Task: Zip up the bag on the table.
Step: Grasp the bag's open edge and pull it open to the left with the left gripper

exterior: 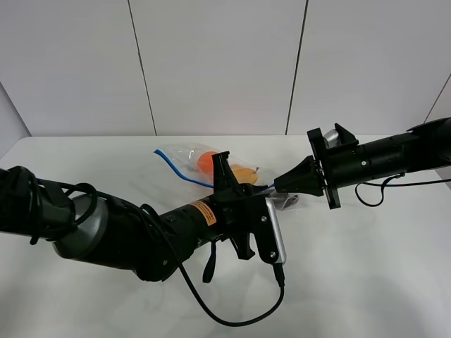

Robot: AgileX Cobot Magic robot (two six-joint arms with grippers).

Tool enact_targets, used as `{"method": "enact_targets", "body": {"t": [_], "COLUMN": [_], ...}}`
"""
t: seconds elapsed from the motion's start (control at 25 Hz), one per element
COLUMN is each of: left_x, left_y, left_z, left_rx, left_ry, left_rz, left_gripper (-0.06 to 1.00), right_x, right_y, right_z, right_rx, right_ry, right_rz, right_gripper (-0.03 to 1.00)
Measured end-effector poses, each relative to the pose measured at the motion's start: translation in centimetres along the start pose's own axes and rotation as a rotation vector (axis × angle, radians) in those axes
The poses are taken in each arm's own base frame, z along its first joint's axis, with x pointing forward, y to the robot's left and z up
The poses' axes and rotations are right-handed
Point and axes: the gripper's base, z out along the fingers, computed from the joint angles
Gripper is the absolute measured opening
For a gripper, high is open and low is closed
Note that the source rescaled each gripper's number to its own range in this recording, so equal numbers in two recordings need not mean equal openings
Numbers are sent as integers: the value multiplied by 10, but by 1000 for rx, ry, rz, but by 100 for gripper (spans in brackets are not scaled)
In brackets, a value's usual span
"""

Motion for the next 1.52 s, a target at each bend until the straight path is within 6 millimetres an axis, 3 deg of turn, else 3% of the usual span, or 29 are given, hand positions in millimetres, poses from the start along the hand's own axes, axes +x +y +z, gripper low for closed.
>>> {"method": "enact_targets", "body": {"t": [0.08,0.52,0.92,1.52], "left_x": [0,10,73,121], "left_y": [0,6,22,60], "left_z": [0,2,10,6], "left_rx": [1,3,-43,-175], "left_ry": [0,21,176,251], "left_rz": [-15,-19,-56,-59], "left_gripper": [0,0,0,0], "right_x": [0,0,-1,2], "right_y": [0,0,1,7], "right_z": [0,0,0,-5], "right_rx": [2,-4,-13,24], "right_ry": [1,1,-11,9], "right_rz": [-1,1,7,-11], "right_gripper": [0,0,0,0]}}
